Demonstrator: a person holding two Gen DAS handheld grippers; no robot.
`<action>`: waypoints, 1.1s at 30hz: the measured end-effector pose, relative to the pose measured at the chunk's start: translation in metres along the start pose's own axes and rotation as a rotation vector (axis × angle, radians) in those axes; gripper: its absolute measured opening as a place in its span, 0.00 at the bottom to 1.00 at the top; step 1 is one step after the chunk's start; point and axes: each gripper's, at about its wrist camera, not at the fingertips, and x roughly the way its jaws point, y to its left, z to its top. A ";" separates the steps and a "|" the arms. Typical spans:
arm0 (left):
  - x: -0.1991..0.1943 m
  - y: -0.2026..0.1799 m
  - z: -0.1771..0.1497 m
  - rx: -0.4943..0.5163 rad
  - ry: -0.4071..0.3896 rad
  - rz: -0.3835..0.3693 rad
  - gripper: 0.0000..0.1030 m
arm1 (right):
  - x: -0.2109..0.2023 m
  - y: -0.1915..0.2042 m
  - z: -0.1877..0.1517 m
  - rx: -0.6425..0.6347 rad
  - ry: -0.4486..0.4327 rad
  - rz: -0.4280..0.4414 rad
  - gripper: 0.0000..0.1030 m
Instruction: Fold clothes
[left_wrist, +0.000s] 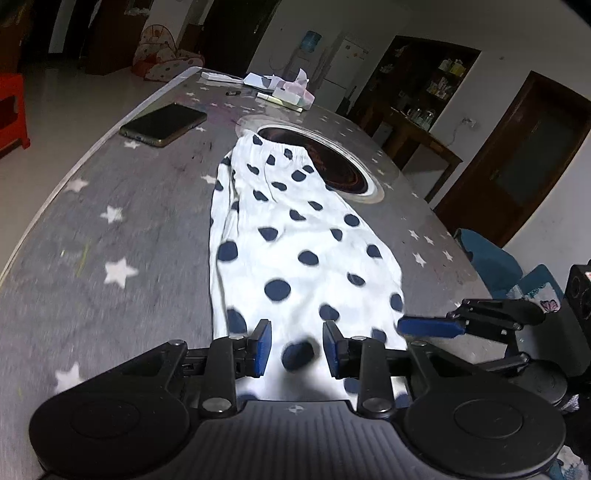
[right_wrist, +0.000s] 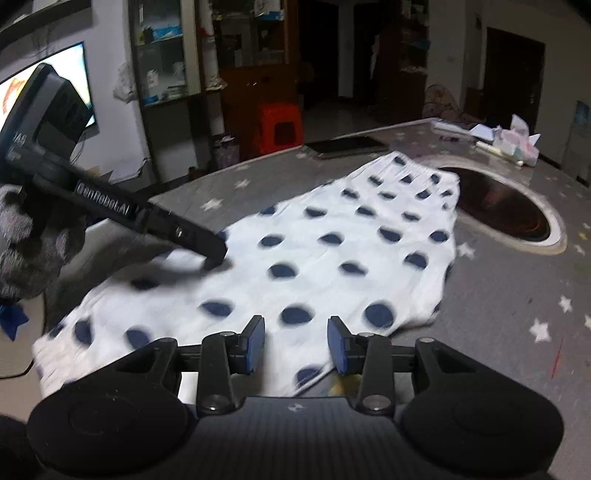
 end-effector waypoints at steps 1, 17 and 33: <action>0.003 0.001 0.001 -0.002 0.004 0.010 0.32 | 0.003 -0.004 0.003 0.005 -0.005 -0.008 0.36; 0.012 0.004 0.012 0.015 -0.004 0.056 0.31 | 0.020 -0.039 0.020 0.035 -0.003 -0.068 0.38; 0.000 -0.018 0.006 0.079 0.002 -0.022 0.36 | 0.057 -0.057 0.061 0.045 0.023 -0.023 0.38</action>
